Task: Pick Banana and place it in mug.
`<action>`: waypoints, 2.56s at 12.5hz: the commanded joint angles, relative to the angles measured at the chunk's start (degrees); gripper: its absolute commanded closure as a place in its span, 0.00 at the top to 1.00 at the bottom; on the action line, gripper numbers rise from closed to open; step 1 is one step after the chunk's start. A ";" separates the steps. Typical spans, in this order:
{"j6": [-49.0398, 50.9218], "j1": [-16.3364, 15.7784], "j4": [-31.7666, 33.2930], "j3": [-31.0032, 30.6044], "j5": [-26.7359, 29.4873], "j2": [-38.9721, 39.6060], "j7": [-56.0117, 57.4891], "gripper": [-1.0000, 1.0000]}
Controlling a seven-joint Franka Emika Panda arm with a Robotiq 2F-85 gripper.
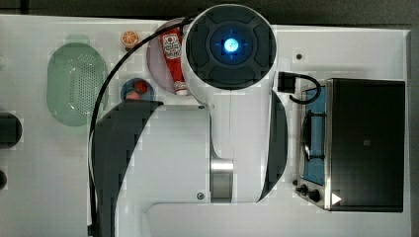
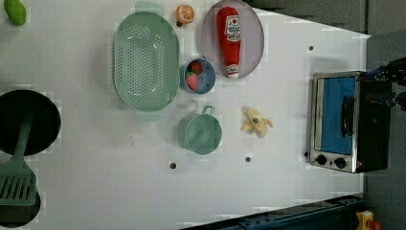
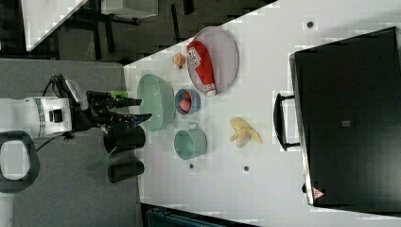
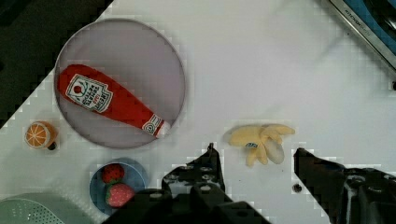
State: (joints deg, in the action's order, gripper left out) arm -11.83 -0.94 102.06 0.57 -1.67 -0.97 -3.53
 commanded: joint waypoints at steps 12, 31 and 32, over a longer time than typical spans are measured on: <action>-16.83 -0.77 31.46 3.48 -0.12 -10.50 12.78 1.00; -57.91 -0.67 38.65 1.58 -0.12 22.46 21.71 0.67; -57.96 -0.68 38.48 1.48 -0.12 22.41 21.71 0.55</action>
State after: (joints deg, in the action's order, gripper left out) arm -69.27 -1.48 140.44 1.73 -2.24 21.74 17.37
